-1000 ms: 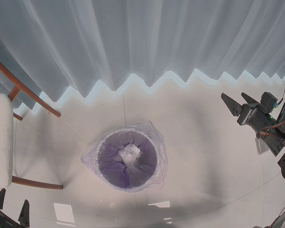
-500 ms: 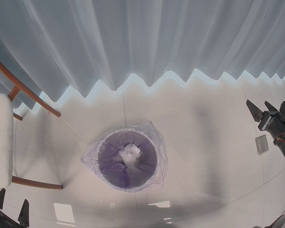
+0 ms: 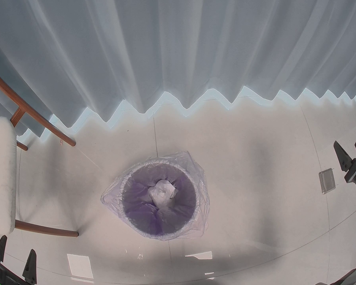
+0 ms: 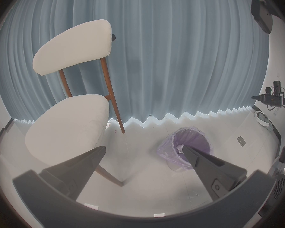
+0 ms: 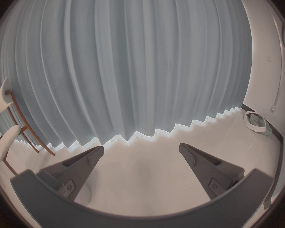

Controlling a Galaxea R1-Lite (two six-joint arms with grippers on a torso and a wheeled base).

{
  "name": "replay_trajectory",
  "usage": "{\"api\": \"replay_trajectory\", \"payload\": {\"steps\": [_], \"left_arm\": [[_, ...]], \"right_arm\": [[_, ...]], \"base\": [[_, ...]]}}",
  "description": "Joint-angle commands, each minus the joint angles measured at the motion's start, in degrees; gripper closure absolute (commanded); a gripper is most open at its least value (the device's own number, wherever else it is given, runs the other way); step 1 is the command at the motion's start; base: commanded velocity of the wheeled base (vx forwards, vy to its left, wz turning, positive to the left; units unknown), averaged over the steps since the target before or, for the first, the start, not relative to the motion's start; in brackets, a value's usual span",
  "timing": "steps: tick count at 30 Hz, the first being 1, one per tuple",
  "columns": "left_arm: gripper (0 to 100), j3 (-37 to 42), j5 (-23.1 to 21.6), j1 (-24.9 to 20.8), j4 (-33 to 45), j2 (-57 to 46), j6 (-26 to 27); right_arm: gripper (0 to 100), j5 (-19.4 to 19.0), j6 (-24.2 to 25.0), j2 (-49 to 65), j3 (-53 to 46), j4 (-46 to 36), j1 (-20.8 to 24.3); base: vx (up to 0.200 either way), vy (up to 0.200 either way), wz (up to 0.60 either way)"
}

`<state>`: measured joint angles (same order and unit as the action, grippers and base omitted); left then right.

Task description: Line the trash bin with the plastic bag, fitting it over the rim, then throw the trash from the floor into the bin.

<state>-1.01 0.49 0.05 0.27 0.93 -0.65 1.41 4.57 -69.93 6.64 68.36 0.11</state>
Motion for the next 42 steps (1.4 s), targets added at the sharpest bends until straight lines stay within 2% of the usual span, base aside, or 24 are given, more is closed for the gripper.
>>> {"api": "replay_trajectory", "payload": {"steps": [1,2,11,15,16,17,26,34,35,36,37,42], "left_arm": [[0,0.9,0.0,0.0,0.0,-0.9,-0.1],[0,0.8,0.0,0.0,0.0,-0.9,-0.1],[0,0.9,0.0,0.0,-0.1,-0.9,-0.1],[0,0.9,0.0,0.0,-0.1,-0.9,-0.1],[0,0.9,0.0,0.0,-0.1,-0.9,-0.1],[0,0.8,0.0,0.0,-0.1,-0.9,-0.1],[0,0.8,0.0,0.0,-0.1,-0.9,-0.1],[0,0.9,0.0,0.0,-0.1,-0.9,0.0],[0,0.9,0.0,0.0,-0.1,-0.9,-0.1],[0,0.9,0.0,0.0,-0.1,-0.9,-0.1],[0,0.9,0.0,0.0,-0.1,-0.9,-0.1],[0,0.9,0.0,0.0,0.0,-0.9,0.0]], "right_arm": [[0,-0.4,-0.3,6.9,-4.5,0.0,-3.0],[0,-0.4,-0.3,8.7,-5.6,0.0,-4.1],[0,-0.5,-0.3,16.3,-6.6,-1.6,-4.1],[0,-0.6,-1.0,25.9,-6.6,-12.2,-4.0],[0,-0.6,-1.0,25.9,-6.6,-12.2,-4.0],[0,-0.6,-1.1,32.5,-6.6,-20.2,-4.0],[0,-1.2,-1.9,65.3,-3.9,-60.7,-3.8],[0,-1.5,-2.7,64.6,-5.5,-59.8,-3.7],[0,-1.4,-4.7,64.7,-6.6,-61.8,-3.6],[0,-1.4,-4.7,64.7,-6.6,-61.8,-3.6],[0,-1.3,-4.6,64.6,-6.6,-64.5,-3.7],[0,-1.5,-1.5,64.6,-6.6,-65.6,-3.6]], "base": [[0.0,0.0,0.0],[0.0,0.0,0.0],[0.0,0.0,0.0],[0.0,0.0,0.0],[0.0,0.0,0.0],[0.0,0.0,0.0],[0.0,0.0,0.0],[0.0,0.0,0.0],[0.0,0.0,0.0],[0.0,0.0,0.0],[0.0,0.0,0.0],[0.0,0.0,0.0]]}}
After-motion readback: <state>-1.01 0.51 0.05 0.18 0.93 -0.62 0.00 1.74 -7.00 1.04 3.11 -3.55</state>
